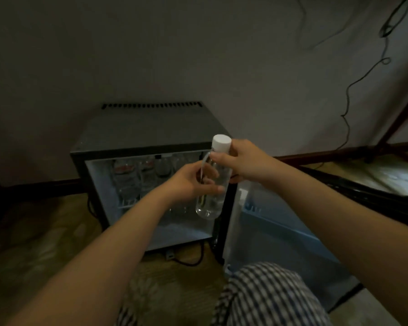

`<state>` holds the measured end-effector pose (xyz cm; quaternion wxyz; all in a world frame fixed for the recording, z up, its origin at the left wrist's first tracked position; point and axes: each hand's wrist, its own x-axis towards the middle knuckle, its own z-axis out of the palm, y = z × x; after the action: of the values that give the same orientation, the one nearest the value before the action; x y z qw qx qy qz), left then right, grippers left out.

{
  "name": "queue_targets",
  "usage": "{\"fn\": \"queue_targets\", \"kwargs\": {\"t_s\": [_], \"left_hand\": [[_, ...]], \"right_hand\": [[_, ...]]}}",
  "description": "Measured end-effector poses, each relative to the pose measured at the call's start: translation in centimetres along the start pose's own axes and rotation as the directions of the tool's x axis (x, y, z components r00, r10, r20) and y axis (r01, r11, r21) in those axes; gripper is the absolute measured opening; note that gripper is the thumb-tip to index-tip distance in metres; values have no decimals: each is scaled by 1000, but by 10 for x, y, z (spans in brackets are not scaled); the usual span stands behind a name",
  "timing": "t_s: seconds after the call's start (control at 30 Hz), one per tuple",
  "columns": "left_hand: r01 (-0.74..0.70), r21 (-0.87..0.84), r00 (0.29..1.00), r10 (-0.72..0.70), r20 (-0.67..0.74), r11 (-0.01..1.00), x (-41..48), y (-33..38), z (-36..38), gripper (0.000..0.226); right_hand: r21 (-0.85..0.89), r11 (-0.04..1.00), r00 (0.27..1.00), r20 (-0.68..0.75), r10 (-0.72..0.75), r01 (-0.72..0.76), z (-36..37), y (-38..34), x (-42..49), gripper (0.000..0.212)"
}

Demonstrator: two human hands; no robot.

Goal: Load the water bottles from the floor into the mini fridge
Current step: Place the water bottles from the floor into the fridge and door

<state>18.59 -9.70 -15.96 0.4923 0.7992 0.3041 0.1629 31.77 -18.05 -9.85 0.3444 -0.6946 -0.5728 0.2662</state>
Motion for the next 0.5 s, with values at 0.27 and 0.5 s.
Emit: {"fn": "queue_targets", "kwargs": {"t_s": [0.27, 0.5], "left_hand": [[279, 58, 958, -282, 50, 958, 34, -45, 6, 37], [404, 34, 914, -405, 29, 914, 61, -76, 4, 53]], "right_hand": [[-5, 994, 978, -180, 103, -105, 56, 43, 66, 20], [163, 960, 903, -336, 269, -226, 86, 65, 104, 33]]}}
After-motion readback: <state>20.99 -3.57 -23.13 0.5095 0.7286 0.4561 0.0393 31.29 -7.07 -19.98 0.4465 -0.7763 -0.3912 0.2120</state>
